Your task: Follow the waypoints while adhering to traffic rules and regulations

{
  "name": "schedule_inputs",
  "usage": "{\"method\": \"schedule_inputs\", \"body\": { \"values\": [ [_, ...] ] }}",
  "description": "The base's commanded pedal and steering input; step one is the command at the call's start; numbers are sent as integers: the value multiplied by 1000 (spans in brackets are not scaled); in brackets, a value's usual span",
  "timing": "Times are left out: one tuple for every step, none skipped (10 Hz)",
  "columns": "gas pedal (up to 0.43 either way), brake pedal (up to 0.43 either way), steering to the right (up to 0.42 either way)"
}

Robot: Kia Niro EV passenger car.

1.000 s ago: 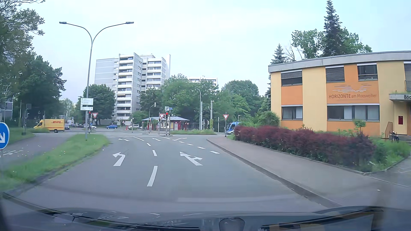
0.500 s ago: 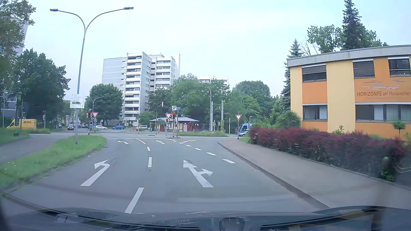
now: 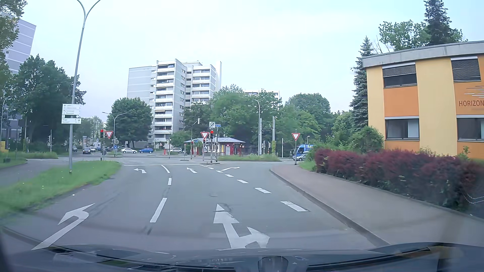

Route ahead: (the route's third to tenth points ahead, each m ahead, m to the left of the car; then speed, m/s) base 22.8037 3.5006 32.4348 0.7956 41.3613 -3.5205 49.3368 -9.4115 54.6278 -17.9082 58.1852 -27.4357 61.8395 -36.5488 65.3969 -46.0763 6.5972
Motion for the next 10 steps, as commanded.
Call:
{"method": "schedule_inputs", "body": {
  "values": [
    [67,0,-41],
    [67,0,-35],
    [59,0,-30],
    [59,0,-27],
    [20,0,-25],
    [0,0,-23],
    [0,0,-19],
    [0,0,-15],
    [0,0,-13],
    [0,0,-10]
  ]
}}
